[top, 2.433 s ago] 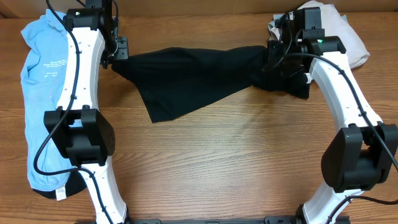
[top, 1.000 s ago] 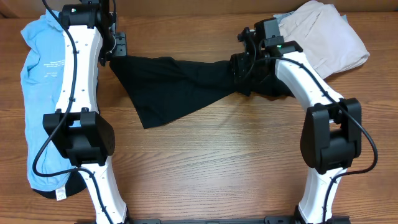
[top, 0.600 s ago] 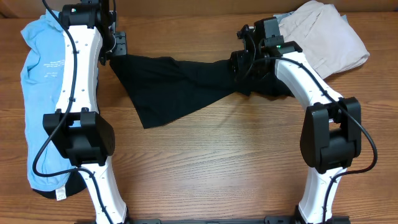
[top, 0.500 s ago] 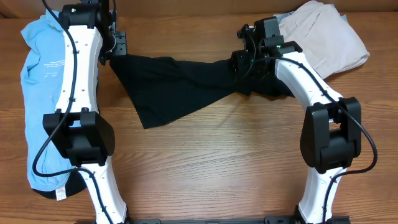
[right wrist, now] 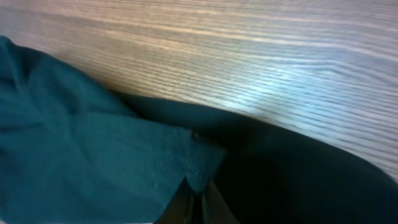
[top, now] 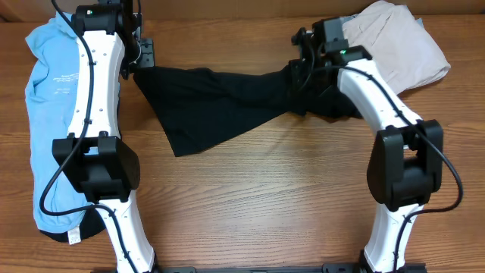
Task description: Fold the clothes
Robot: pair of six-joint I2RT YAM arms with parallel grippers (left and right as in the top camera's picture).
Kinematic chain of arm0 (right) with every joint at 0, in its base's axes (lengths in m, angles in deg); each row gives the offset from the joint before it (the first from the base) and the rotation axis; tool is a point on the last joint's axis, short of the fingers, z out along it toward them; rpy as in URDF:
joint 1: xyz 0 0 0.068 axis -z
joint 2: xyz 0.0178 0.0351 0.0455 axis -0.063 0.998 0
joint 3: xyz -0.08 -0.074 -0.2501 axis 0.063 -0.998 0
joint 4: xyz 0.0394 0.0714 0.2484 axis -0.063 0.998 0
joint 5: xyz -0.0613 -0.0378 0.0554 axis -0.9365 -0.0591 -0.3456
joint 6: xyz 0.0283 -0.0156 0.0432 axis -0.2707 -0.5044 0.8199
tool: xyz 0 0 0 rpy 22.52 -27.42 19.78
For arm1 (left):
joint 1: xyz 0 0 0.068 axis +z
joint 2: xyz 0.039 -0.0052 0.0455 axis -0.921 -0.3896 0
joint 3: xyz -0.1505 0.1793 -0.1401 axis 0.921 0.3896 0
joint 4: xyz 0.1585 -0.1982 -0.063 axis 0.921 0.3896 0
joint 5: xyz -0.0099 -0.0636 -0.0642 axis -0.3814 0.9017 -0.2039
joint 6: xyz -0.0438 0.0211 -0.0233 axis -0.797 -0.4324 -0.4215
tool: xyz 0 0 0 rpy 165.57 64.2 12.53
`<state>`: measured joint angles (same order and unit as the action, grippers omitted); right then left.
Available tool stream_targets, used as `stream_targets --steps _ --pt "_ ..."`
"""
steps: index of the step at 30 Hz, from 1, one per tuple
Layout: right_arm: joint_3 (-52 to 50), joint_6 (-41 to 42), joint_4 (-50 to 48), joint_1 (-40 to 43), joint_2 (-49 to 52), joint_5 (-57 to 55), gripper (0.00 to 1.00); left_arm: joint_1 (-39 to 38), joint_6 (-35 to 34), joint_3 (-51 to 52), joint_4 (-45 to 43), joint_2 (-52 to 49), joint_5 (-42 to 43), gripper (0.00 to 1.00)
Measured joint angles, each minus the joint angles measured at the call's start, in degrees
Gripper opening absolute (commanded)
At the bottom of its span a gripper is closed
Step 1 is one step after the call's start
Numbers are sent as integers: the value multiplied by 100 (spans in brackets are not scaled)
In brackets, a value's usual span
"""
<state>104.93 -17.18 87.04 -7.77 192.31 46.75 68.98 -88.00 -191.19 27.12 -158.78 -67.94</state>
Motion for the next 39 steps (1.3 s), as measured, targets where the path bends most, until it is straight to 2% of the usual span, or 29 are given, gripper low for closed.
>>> stream_targets --steps 7,14,26,30,39 --pt "1001 37 1303 474 -918 -7 4 0 0 -1012 678 2 20 4" --pt "1567 52 2006 793 -2175 -4 4 -2 0 -1958 1237 251 42 4" --pt "1648 52 3318 837 -2396 -4 4 0 0 -2068 1438 905 42 4" --pt "2234 50 3709 1095 -2796 -4 4 0 2 -2074 1300 1556 44 4" --pt "3915 55 4385 1547 -4752 -146 4 0 2 -2337 1064 3827 39 4"
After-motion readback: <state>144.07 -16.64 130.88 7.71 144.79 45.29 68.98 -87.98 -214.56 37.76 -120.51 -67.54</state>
